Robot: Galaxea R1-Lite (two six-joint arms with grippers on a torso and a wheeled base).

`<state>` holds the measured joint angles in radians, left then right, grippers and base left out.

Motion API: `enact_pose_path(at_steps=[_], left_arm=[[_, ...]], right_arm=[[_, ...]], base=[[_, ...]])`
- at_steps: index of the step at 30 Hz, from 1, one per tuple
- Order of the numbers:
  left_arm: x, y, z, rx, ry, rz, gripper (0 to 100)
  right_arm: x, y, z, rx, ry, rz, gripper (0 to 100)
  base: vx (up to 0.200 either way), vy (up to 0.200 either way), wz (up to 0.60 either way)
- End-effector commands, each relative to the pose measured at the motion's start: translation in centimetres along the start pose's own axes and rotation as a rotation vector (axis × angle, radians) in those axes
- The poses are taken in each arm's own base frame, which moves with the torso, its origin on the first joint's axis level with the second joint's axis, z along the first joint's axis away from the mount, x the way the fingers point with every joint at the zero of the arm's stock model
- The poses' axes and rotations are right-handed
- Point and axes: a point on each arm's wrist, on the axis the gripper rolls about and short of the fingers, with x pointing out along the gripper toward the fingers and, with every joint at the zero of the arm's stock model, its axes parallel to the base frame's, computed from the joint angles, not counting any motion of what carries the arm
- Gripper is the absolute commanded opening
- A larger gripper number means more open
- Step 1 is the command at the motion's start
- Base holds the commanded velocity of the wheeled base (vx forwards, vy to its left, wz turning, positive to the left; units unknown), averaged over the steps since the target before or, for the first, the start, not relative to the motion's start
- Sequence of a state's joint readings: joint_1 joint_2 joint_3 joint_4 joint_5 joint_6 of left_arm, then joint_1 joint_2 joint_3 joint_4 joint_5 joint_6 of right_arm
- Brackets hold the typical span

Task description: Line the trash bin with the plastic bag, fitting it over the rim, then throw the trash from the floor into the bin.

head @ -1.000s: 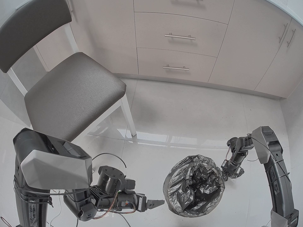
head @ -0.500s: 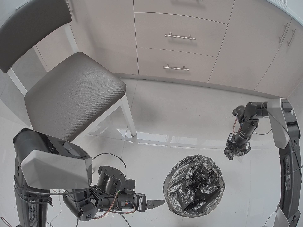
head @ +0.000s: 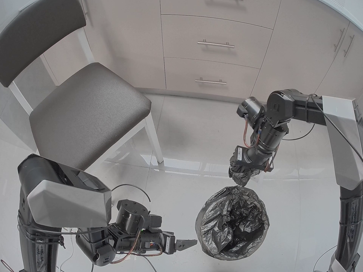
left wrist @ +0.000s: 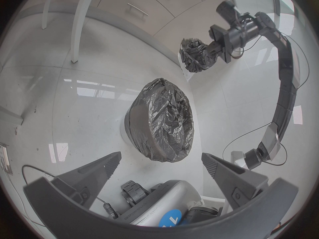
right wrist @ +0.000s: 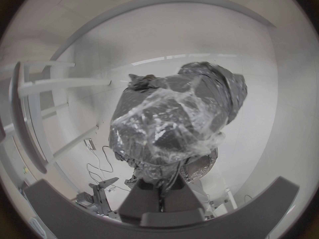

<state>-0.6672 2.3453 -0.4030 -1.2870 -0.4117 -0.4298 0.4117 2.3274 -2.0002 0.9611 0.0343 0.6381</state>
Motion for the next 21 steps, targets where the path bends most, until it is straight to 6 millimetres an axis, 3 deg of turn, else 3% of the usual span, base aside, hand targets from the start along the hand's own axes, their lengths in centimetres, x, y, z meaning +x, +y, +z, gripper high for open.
enact_pose_path(at_steps=[1,8,15,21], left_arm=[[0.1,0.1,-0.1,-0.002,0.002,0.002,100],[0.1,0.1,-0.1,-0.001,0.002,0.002,100],[0.1,0.1,-0.1,0.001,0.002,0.002,100],[0.1,0.1,-0.1,0.001,0.002,0.002,100]], right_arm=[[0.4,5.1,-4.6,-0.162,0.009,-0.021,0],[2.8,6.5,-7.9,-0.228,0.145,-0.127,0],[4.3,5.7,-8.7,-0.229,0.251,-0.225,0],[7.3,5.1,-9.0,-0.228,0.328,-0.300,0]], base=[[0.000,0.000,0.00],[0.000,0.000,0.00],[0.000,0.000,0.00],[0.000,0.000,0.00]])
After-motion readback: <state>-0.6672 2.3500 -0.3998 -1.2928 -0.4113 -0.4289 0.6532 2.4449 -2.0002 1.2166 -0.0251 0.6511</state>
